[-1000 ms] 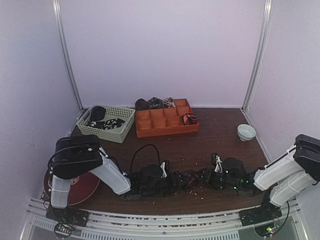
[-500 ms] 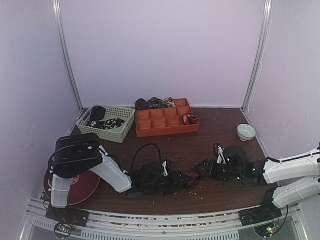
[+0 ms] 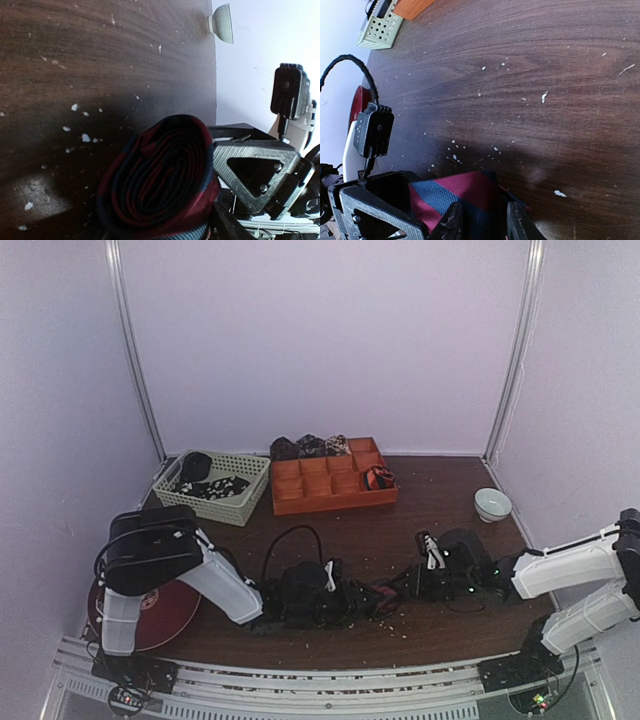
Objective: Roll the ties
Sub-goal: Roll the tie at the center of the board, then pick up the tie from the center of the board.
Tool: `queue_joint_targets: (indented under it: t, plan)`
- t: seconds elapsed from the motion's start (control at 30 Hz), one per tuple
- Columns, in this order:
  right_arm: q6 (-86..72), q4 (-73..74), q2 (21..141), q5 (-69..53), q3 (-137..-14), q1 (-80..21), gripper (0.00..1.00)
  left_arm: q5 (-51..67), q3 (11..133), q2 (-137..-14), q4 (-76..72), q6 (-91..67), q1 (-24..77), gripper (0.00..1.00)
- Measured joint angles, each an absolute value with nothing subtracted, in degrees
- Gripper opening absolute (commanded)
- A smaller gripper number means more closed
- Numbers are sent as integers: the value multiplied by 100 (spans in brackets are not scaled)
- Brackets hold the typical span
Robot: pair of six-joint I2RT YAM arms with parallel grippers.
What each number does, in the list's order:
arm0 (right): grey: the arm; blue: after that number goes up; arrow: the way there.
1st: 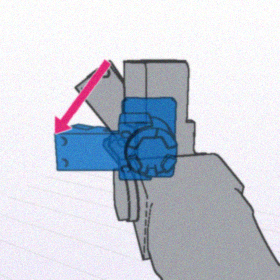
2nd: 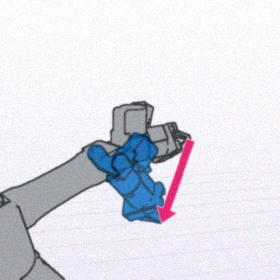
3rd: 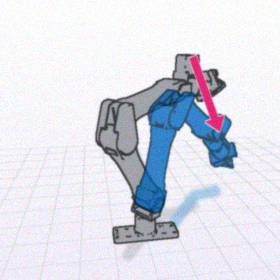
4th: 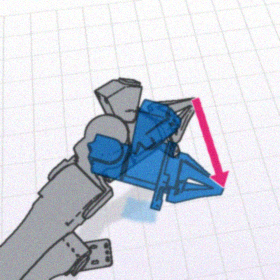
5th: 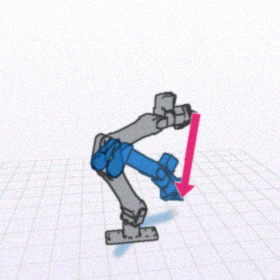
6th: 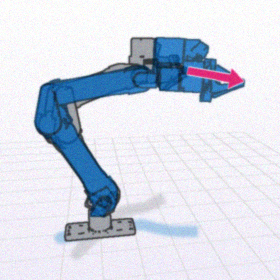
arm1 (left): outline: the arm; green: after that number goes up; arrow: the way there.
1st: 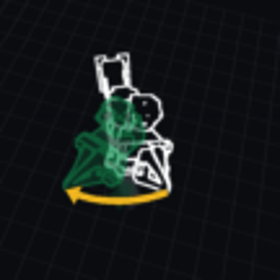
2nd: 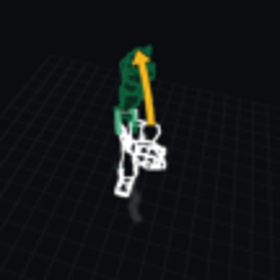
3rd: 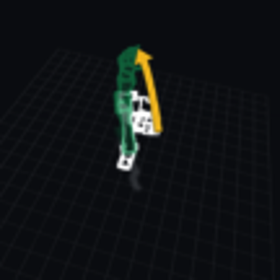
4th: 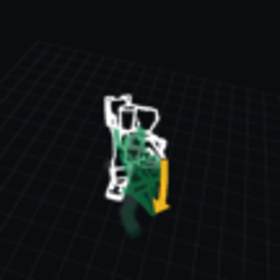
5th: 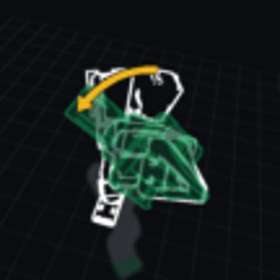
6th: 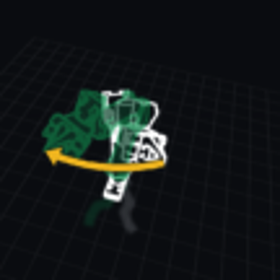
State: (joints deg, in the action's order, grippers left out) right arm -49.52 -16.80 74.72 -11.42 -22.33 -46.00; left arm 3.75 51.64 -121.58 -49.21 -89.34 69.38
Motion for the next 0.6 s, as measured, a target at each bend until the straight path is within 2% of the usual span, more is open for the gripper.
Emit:
queue_joint_targets:
  t: [0.2, 0.6]
  plan:
    - [-5323, -2733, 7585, -1184, -1721, -4724, 22, 349, 5120, -12138, -5048, -8897, 6936, 66]
    - [-6208, -4495, 7905, -1031, -952, -4899, 22, 316, 4989, -12401, -5854, -9345, 6980, 66]
